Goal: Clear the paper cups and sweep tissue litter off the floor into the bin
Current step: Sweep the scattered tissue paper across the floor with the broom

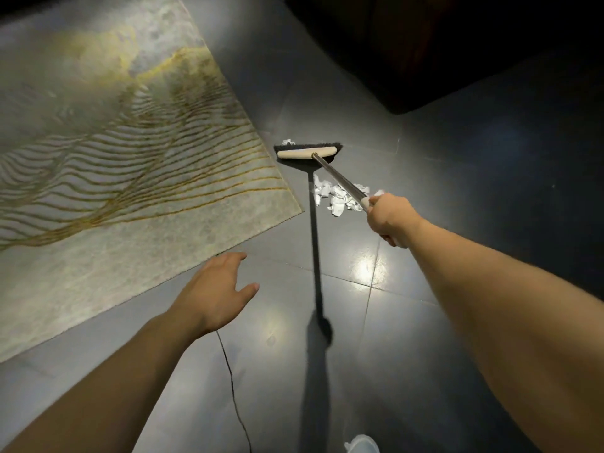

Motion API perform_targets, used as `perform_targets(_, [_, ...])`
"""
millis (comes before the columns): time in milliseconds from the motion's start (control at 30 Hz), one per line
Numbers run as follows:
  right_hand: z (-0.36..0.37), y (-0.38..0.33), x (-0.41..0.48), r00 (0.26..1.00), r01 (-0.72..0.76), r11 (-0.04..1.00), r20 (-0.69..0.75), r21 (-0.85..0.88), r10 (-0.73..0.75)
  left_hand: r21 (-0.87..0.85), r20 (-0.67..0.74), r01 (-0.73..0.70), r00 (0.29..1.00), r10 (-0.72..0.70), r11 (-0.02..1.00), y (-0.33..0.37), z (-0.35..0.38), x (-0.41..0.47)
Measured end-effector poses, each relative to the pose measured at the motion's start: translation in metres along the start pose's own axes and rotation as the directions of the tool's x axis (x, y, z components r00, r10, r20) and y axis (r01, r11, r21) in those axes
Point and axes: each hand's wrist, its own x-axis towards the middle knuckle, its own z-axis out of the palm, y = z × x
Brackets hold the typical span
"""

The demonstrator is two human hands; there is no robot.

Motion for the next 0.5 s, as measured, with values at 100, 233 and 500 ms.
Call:
perform_targets(100, [0.008,0.016,-0.007,1.000,-0.012,0.994,-0.009,-0.109,0.011,0.002,-0.012,-0.012,1.000,0.012,1.000,0.010,-0.001,0.004])
perform_targets(233, [0.007,0.044,-0.033,0.994,-0.107,0.993,-0.005,-0.043,0.107,-0.002,-0.009,-0.043,0.999,0.043,0.999,0.027,0.003,0.002])
perform_targets(500, [0.009,0.085,-0.125,0.956,-0.292,0.956,0.023,-0.022,0.292,-0.020,0.002,-0.190,0.982,0.190,0.982,0.049,0.016,-0.027])
